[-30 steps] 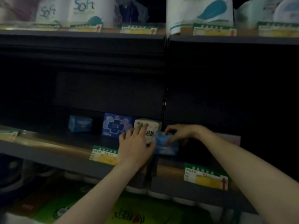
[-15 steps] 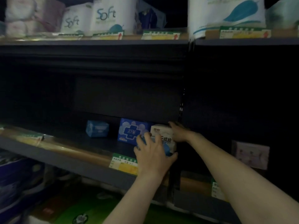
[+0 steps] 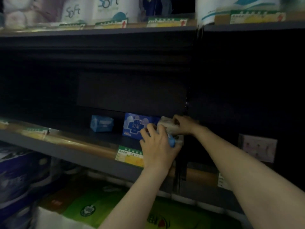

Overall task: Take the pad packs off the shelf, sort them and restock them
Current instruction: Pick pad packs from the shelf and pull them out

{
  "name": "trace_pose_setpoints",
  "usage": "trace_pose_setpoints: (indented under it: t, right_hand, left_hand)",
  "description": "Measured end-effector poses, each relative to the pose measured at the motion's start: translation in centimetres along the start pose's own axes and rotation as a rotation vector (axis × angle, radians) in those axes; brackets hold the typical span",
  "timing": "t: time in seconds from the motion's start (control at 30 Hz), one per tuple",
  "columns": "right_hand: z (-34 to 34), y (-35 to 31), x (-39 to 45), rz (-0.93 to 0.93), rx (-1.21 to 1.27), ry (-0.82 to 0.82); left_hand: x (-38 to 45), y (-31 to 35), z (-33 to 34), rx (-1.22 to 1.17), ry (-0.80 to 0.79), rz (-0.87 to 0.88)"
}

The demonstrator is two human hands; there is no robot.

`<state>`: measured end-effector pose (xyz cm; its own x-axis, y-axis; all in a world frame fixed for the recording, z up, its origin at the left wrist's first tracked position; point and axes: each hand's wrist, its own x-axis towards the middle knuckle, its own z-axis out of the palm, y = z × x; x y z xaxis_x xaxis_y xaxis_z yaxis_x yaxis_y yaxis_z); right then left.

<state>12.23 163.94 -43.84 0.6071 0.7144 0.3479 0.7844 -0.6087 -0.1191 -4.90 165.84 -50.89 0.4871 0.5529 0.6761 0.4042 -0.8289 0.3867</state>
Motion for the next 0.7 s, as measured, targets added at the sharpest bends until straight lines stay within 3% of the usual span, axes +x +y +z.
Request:
trace_pose_setpoints:
  t: [0.13, 0.3, 0.37, 0.5, 0.7]
  right_hand:
    - [-0.5, -0.1, -1.6, 0.074, -0.071, 0.069]
    - [-1.5, 1.5, -2.8, 0.279, -0.181, -0.079]
    - [-2.5, 2.3, -3.6, 0.264, -0.178, -0.127]
    - [-3.7, 1.0, -4.9, 0.129, -0.29, -0.063]
    - [0.4, -2.9, -4.1, 0.019, -0.375, 0.042]
  left_hand:
    - [-0.3, 0.0, -0.1, -0.014, 0.036, 0.019]
    - [-0.4, -0.1, -0.2, -0.01, 0.062, 0.031]
    - [-0.4, -0.2, 0.0, -0.02, 0.071, 0.036]
    - [-0.5, 0.0, -0.1, -0.02, 0.102, 0.044]
    - [-0.9, 0.2, -0.1, -0.063, 0.12, 0.046]
